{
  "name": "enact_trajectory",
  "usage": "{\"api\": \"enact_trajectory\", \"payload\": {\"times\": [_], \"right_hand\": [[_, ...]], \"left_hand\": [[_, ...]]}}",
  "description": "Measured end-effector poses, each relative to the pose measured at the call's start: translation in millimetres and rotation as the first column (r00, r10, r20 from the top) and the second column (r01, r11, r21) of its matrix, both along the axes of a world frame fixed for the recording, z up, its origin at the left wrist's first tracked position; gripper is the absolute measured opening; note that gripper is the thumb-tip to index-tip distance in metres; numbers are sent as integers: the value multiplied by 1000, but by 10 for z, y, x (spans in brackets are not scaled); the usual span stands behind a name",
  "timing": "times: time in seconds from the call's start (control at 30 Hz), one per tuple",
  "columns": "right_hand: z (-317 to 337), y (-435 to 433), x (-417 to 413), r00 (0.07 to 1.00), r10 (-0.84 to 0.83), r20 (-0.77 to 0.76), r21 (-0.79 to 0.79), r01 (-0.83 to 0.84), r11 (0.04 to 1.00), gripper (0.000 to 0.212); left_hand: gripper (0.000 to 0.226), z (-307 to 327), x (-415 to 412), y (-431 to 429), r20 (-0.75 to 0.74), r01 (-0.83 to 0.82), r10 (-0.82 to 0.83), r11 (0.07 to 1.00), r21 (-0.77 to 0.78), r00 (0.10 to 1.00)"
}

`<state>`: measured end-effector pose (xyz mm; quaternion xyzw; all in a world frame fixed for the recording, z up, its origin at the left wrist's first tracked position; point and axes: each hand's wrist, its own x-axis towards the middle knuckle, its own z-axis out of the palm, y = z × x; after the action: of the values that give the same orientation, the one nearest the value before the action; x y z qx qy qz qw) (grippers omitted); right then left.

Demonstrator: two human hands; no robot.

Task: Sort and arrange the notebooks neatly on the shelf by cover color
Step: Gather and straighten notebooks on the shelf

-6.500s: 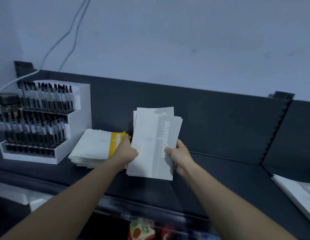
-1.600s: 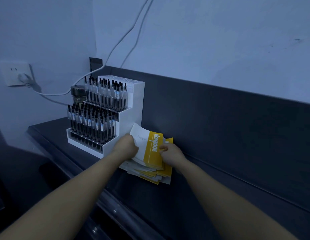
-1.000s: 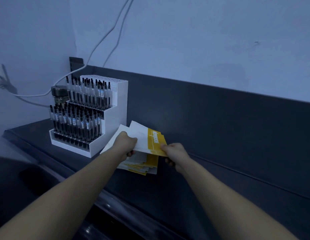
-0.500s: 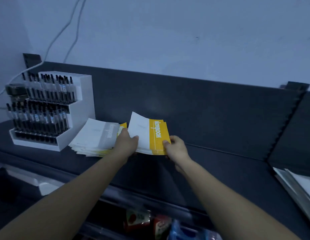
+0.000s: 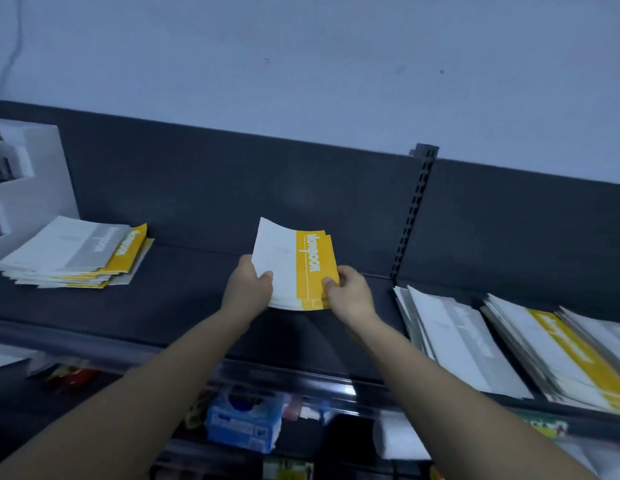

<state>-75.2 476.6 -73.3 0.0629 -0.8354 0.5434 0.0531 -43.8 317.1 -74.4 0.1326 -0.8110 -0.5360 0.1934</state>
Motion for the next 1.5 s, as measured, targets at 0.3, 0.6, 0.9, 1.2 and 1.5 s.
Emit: {"api": "enact_trajectory", "payload": {"times": [0.3,0.6,0.9,1.2,1.5], "right_hand": [[22,954,148,983,-182,19,-12,183,983,7],[70,1813,345,923,-382,47,-49,384,922,8],[74,2983,565,831,-551,83,21,551,834,43],[155,4453,701,793,-609,35,74,605,792,29],[109,5603,636,768,-637,59,149,624,767,47]], "left_hand": [[29,42,-151,919,49,157,-154,985,-68,987],[29,92,-288,1826,71,355,-349,929,-108,934],[31,96,-341,3075,90,515,-507,847,-133,857],[33,97,-277,4577,74,568,-564,818,-87,823],[37,74,-373,5668,145,620,-605,777,-104,783]]}}
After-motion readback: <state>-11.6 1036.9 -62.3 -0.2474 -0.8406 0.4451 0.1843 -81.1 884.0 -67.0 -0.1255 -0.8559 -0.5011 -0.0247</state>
